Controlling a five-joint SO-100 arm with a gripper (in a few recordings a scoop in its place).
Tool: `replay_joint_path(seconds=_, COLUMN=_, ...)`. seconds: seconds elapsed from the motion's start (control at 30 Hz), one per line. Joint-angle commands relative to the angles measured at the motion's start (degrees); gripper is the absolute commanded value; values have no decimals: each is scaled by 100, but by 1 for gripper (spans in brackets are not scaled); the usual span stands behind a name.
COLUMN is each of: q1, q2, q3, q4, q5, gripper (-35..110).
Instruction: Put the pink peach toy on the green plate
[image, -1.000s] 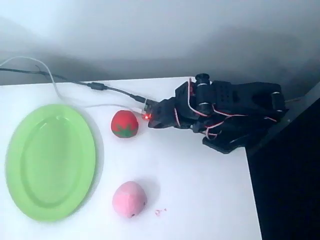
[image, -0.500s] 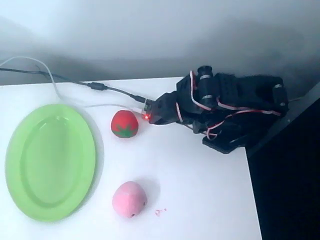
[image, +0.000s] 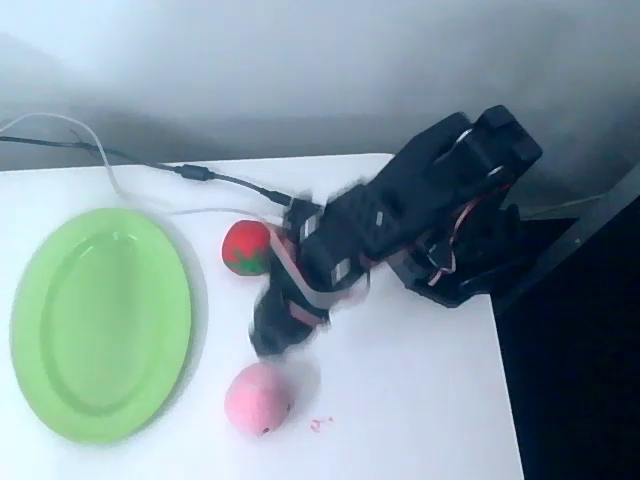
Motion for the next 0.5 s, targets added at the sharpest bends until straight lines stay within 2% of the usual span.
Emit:
replay_joint_path(seconds=0.0, q1=-791, q2=-914, q3=-149, q4=-729, q5=475, gripper=35)
replay_joint_path(seconds=0.2, q1=-1134, q2=-2751, q3=-1274, q4=-1248, q5=606, gripper=34)
replay_joint_path(seconds=0.3, q1=-1099, q2=-3278, q3=-1521, q4=-1327, q5=360, gripper=32)
replay_joint_path(seconds=0.47, q1=-1107, q2=-3604, q3=-1345, q4=-1327, q5=-580, gripper=4)
